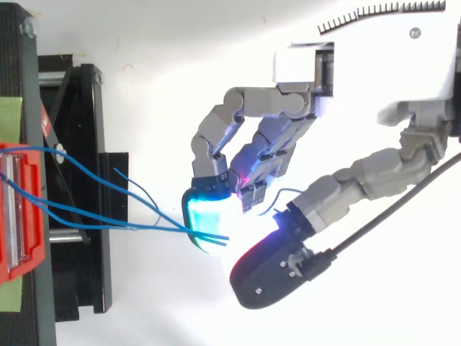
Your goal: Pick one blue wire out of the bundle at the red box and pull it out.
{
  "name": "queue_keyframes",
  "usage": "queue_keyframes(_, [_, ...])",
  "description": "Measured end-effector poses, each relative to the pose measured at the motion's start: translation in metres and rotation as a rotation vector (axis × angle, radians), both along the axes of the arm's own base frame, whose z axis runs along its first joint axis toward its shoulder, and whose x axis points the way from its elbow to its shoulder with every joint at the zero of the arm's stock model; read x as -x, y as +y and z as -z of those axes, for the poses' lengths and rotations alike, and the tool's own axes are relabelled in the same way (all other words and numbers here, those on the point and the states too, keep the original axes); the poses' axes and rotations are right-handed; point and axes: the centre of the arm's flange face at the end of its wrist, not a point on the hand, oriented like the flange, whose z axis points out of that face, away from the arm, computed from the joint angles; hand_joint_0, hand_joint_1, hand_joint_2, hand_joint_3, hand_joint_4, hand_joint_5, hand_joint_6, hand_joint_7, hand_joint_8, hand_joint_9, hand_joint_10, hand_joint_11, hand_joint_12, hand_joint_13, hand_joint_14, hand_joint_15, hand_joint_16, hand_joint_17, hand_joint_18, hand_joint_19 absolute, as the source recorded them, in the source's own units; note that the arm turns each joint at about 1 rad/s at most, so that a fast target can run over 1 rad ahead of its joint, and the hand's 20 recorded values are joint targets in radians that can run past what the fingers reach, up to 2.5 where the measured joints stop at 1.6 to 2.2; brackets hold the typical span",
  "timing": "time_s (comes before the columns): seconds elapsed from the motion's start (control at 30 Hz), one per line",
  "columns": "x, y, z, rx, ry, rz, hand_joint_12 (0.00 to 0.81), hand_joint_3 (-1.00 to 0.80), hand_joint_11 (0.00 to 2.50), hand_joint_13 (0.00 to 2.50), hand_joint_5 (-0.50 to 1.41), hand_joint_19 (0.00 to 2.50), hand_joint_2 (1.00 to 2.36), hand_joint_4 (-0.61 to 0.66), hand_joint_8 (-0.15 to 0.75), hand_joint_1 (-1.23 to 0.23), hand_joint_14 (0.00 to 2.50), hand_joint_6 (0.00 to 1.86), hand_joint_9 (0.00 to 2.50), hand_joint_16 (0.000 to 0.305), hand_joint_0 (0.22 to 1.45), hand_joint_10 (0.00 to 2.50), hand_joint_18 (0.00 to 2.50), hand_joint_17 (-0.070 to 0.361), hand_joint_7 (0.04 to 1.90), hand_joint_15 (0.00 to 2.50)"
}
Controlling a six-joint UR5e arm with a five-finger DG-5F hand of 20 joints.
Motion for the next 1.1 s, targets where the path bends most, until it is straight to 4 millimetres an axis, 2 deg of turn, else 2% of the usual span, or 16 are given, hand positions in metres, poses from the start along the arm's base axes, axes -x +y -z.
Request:
queue_keyframes(0.17, [0.0001, -0.0002, -0.0002, -0.002, 0.000, 0.001, 0.427, -0.49, 0.70, 0.87, -0.18, 0.54, 1.00, 0.12, 0.306, -0.72, 0.02, 0.94, 0.96, 0.054, 0.58, 0.01, 0.77, 0.121, 0.95, 0.53])
queue_keyframes(0.27, [0.0002, -0.0002, -0.0003, -0.002, 0.000, 0.000, 0.426, -0.42, 0.71, 0.88, -0.18, 0.52, 1.01, 0.13, 0.309, -0.76, 0.02, 0.94, 0.96, 0.053, 0.63, 0.01, 0.78, 0.120, 0.97, 0.53])
queue_keyframes(0.47, [0.0001, -0.0002, -0.0004, -0.002, -0.001, 0.000, 0.422, -0.25, 0.74, 0.90, -0.19, 0.50, 1.02, 0.04, 0.315, -0.82, 0.02, 0.97, 0.96, 0.052, 0.70, 0.01, 0.83, 0.117, 1.10, 0.52])
queue_keyframes(0.63, [0.0001, -0.0001, -0.0004, -0.002, -0.001, -0.001, 0.417, -0.24, 0.74, 0.91, -0.20, 0.50, 1.02, 0.01, 0.311, -0.83, 0.02, 1.00, 0.95, 0.051, 0.74, 0.02, 0.85, 0.114, 1.05, 0.53])
queue_keyframes(0.7, [0.0001, 0.0000, -0.0005, -0.002, -0.001, -0.001, 0.416, -0.24, 0.73, 0.92, -0.20, 0.50, 1.02, 0.01, 0.298, -0.80, 0.02, 1.00, 0.96, 0.051, 0.71, 0.02, 0.85, 0.115, 1.07, 0.53])
queue_keyframes(0.77, [0.0002, 0.0000, -0.0004, -0.002, 0.000, -0.001, 0.409, -0.25, 0.70, 0.90, -0.20, 0.53, 1.02, -0.01, 0.282, -0.74, 0.02, 1.01, 0.98, 0.052, 0.66, 0.01, 0.82, 0.117, 0.98, 0.54])
queue_keyframes(0.83, [0.0001, 0.0001, -0.0001, -0.003, 0.000, -0.003, 0.408, -0.30, 0.65, 0.89, -0.18, 0.54, 1.01, 0.02, 0.260, -0.70, 0.02, 0.95, 1.00, 0.052, 0.61, 0.01, 0.80, 0.117, 1.04, 0.53])
queue_keyframes(1.1, [-0.0001, 0.0009, 0.0005, -0.004, 0.000, -0.009, 0.404, -0.28, 0.60, 0.90, -0.14, 0.58, 1.01, 0.01, 0.230, -0.66, 0.02, 0.92, 1.08, 0.052, 0.57, 0.02, 0.78, 0.118, 1.11, 0.53])
